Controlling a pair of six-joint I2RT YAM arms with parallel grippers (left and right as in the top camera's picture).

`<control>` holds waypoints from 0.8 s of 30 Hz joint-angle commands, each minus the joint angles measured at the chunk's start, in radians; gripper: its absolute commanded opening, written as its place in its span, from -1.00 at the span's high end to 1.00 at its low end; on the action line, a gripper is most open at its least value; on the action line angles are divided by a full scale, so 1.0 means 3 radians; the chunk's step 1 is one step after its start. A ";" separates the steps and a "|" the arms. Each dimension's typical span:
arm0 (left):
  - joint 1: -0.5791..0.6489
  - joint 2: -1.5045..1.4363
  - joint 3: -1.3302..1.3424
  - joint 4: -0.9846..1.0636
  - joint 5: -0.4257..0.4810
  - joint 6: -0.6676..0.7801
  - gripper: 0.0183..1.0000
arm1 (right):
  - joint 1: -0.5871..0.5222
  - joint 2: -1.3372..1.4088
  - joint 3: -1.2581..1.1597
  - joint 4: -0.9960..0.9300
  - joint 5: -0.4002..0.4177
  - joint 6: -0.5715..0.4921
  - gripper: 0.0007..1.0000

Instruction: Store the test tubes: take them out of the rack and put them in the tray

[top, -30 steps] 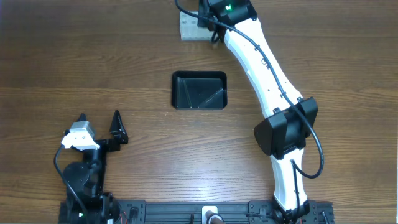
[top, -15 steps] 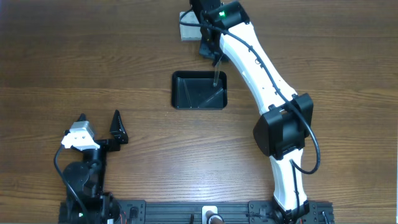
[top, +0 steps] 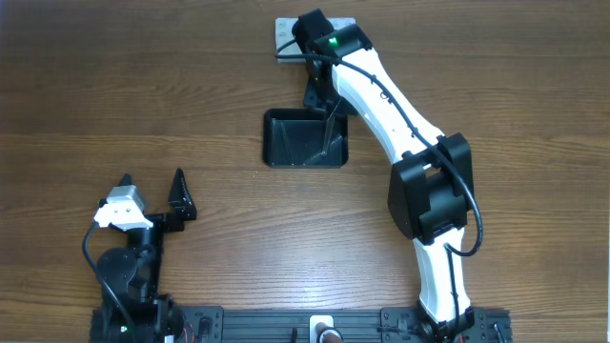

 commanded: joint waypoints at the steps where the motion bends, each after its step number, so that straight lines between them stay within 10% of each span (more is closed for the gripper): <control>1: 0.0017 -0.0020 -0.0014 -0.0015 -0.0017 0.0050 -1.00 | 0.0017 -0.0072 -0.0058 -0.0001 -0.0017 0.0018 0.92; 24: 0.0017 -0.0020 -0.0014 -0.0015 -0.0017 0.0050 -1.00 | 0.0023 0.0252 -0.0058 0.0041 0.0123 -0.0043 0.87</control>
